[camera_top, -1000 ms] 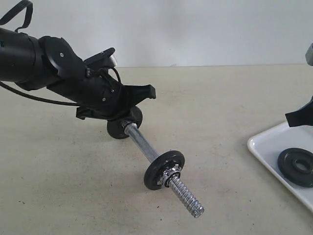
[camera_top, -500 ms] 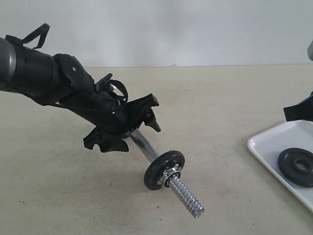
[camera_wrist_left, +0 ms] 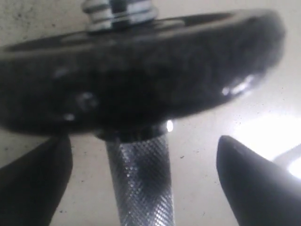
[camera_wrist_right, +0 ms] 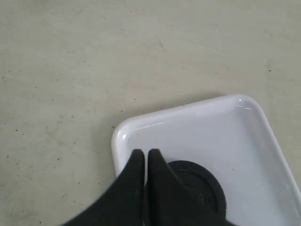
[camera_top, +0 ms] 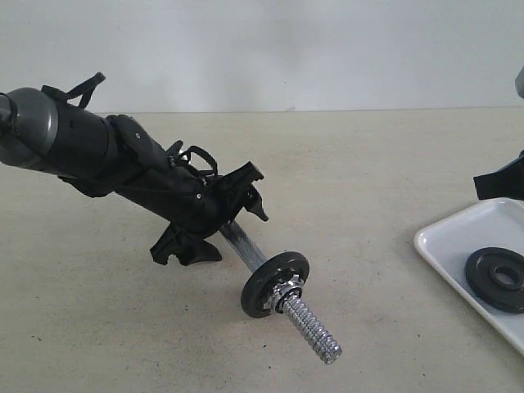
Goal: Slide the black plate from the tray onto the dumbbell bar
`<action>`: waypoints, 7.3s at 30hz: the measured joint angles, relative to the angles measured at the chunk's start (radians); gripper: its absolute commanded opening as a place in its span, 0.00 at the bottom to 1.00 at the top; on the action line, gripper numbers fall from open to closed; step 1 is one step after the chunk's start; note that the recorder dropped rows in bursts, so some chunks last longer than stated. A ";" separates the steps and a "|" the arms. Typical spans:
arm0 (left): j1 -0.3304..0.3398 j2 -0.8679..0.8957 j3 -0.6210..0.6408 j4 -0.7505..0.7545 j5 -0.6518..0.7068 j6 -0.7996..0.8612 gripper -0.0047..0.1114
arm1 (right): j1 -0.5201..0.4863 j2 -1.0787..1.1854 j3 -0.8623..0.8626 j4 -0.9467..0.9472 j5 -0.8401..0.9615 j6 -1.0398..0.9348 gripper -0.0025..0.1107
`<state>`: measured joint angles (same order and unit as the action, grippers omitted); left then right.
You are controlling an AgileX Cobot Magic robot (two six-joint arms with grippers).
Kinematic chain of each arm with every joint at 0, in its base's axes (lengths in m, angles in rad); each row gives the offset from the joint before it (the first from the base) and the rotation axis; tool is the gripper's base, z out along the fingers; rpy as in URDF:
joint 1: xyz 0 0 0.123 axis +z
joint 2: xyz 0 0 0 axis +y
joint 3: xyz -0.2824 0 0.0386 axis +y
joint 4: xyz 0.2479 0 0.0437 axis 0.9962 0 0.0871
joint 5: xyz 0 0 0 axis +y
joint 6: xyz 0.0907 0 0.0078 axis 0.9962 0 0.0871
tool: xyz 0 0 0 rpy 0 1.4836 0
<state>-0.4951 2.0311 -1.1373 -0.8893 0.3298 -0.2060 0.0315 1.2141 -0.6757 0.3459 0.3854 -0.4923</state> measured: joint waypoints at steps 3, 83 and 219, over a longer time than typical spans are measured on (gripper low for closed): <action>0.000 0.002 -0.002 -0.013 0.000 0.000 0.66 | 0.000 0.000 0.000 0.000 0.000 -0.002 0.02; -0.004 0.003 -0.017 0.375 0.050 1.231 0.08 | 0.000 0.401 -0.400 -0.439 0.645 0.194 0.26; -0.004 0.001 -0.020 0.347 0.112 1.229 0.08 | -0.094 0.496 -0.189 -0.269 0.212 0.383 0.95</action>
<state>-0.4996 2.0318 -1.1570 -0.5422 0.4420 1.0228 -0.0626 1.7106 -0.8650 0.0768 0.5970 -0.1097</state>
